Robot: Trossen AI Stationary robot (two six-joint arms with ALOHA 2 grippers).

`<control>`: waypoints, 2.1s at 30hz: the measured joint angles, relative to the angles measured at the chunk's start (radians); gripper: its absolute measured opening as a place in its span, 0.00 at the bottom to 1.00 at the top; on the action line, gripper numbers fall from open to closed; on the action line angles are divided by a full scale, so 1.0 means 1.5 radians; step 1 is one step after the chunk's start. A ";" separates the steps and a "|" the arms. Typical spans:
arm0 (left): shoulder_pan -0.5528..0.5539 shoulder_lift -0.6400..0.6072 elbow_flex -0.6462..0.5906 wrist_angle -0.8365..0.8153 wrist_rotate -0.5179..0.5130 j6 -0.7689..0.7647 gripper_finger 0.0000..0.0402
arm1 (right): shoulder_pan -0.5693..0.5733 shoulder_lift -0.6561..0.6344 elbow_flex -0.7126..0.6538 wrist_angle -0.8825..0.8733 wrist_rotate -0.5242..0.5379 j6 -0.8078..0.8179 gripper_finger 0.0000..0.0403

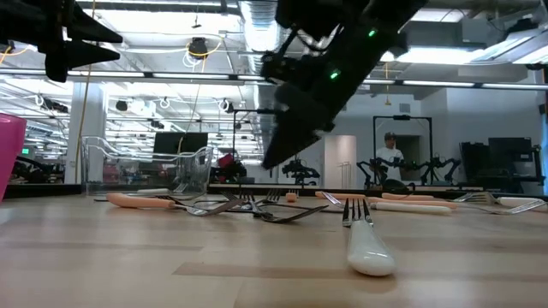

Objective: Sort silverware by color (type)
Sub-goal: Put the black fork into the red bin

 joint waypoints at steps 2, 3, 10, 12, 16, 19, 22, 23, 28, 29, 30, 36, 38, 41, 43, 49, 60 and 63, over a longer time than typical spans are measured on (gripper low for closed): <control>0.000 0.000 0.000 -0.001 0.000 0.000 0.44 | 0.000 0.023 0.000 0.016 -0.003 -0.006 0.61; 0.000 0.000 0.000 -0.003 0.000 0.000 0.44 | 0.000 0.034 -0.002 0.019 -0.008 -0.010 0.62; 0.000 0.000 0.000 -0.007 0.000 0.000 0.44 | -0.002 0.068 -0.001 0.033 -0.031 -0.010 0.58; 0.000 0.000 0.000 -0.010 0.000 0.000 0.44 | -0.006 0.068 -0.001 0.034 -0.031 -0.012 0.57; 0.000 0.000 0.000 -0.010 -0.002 0.000 0.44 | -0.023 0.066 0.000 0.008 -0.037 -0.031 0.55; 0.000 0.000 0.000 -0.010 -0.004 0.000 0.44 | -0.039 0.066 0.000 0.011 -0.092 -0.043 0.55; 0.000 0.000 0.000 -0.010 -0.005 0.000 0.44 | -0.054 0.066 0.000 0.020 -0.150 -0.059 0.55; 0.000 0.000 0.000 -0.010 -0.005 0.000 0.44 | -0.058 0.066 0.000 0.021 -0.156 -0.064 0.54; 0.000 0.000 0.000 -0.010 -0.005 0.000 0.44 | -0.074 0.066 0.000 0.013 -0.161 -0.064 0.49; 0.000 0.000 0.000 -0.010 -0.005 0.000 0.44 | -0.076 0.066 0.000 0.011 -0.161 -0.061 0.47; 0.000 0.000 0.000 -0.010 -0.005 0.000 0.44 | -0.077 0.066 0.000 0.006 -0.160 -0.058 0.44; 0.000 0.000 0.000 -0.010 -0.005 0.000 0.44 | -0.079 0.065 0.001 -0.020 -0.152 -0.029 0.19; 0.000 0.000 0.000 -0.010 -0.006 0.000 0.44 | -0.079 0.065 0.001 -0.022 -0.149 -0.024 0.12; 0.000 0.000 0.000 -0.010 -0.006 0.000 0.44 | -0.079 0.065 0.001 -0.024 -0.148 -0.024 0.05; 0.000 0.000 0.000 -0.010 -0.006 0.000 0.44 | -0.077 0.065 0.001 -0.024 -0.147 -0.024 0.05; 0.000 0.000 0.000 -0.009 -0.007 0.000 0.44 | -0.072 0.060 0.002 -0.022 -0.148 -0.022 0.05; 0.000 0.000 0.000 -0.009 -0.007 0.000 0.44 | -0.069 0.060 0.051 -0.042 -0.155 -0.030 0.05; 0.000 0.000 0.000 -0.009 -0.007 0.000 0.44 | -0.069 0.060 0.065 -0.037 -0.155 -0.030 0.05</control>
